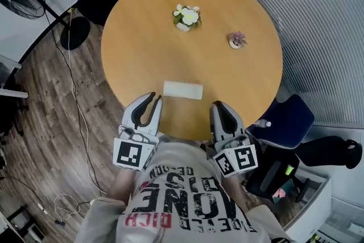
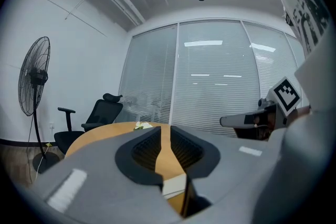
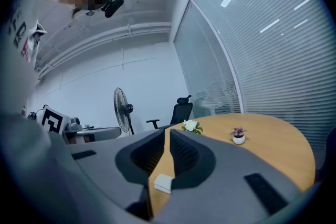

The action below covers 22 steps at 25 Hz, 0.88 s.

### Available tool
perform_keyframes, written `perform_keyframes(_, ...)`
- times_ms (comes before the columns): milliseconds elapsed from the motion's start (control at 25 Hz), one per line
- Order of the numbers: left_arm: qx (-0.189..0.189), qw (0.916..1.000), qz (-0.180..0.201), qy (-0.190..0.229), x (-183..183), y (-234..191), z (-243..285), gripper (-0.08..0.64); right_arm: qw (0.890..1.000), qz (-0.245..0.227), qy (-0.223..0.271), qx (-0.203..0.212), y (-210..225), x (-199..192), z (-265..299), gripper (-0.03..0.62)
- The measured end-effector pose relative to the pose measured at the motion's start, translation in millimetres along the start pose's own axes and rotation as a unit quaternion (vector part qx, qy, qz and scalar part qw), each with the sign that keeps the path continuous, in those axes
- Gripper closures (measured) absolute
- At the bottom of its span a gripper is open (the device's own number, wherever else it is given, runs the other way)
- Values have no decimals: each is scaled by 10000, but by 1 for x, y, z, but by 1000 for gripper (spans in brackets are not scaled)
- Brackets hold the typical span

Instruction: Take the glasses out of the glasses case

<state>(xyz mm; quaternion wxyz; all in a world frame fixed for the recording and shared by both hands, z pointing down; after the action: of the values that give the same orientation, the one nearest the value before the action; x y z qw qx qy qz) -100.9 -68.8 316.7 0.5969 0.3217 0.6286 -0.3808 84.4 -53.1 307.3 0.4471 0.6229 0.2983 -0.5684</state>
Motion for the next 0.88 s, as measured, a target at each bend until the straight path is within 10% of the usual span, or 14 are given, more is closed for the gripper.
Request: perform_keyframes(880, 94, 9978, -3, -662, -36, -4, 25, 494, 9973, -509, -509, 169, 33, -20, 20, 568)
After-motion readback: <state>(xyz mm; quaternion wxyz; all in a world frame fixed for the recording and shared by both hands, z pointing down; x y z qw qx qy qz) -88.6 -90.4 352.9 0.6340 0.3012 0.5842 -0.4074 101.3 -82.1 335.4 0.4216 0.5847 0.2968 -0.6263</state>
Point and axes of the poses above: the fingertips, and each gripper's own axes: z forward along the fingers, y to its right, x out of its top, the point moved 3 cm from there along -z, backward along the fingers, and after that the axes turned 6 degrees about y, right-handed, at the moved point
